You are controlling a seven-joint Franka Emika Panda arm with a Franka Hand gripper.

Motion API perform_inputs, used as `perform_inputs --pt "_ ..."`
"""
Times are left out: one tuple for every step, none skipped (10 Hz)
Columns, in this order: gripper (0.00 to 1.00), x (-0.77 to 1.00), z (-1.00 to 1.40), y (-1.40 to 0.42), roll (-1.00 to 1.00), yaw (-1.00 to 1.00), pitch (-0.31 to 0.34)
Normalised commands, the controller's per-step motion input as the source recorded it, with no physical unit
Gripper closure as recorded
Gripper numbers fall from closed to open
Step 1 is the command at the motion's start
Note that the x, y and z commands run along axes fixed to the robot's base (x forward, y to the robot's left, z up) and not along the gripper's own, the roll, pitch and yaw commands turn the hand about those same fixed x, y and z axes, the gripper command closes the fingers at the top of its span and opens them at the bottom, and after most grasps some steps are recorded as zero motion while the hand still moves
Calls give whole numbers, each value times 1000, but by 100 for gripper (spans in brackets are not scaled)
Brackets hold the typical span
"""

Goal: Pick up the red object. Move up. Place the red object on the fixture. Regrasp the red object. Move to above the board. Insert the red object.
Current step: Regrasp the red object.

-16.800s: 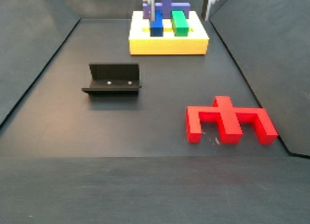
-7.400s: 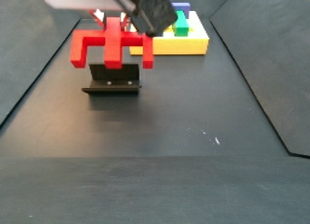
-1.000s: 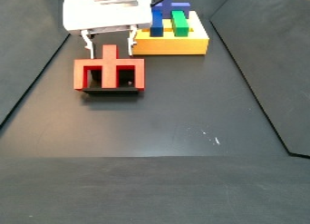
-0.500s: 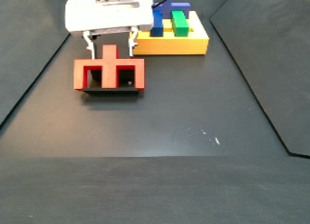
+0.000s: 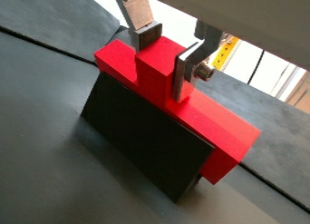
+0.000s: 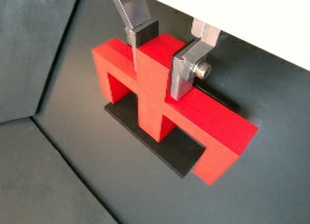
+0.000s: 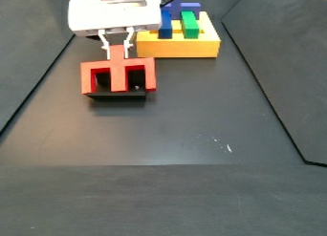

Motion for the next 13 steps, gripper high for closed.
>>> perform_inputs --pt "100 0 0 0 0 0 0" --pt "100 0 0 0 0 0 0" --pt "100 0 0 0 0 0 0" --pt "100 0 0 0 0 0 0" --pt "100 0 0 0 0 0 0" --pt "100 0 0 0 0 0 0" --pt "100 0 0 0 0 0 0" --pt "100 0 0 0 0 0 0" --pt "100 0 0 0 0 0 0" --pt "100 0 0 0 0 0 0" --pt "100 0 0 0 0 0 0" --pt "100 0 0 0 0 0 0" --pt "100 0 0 0 0 0 0"
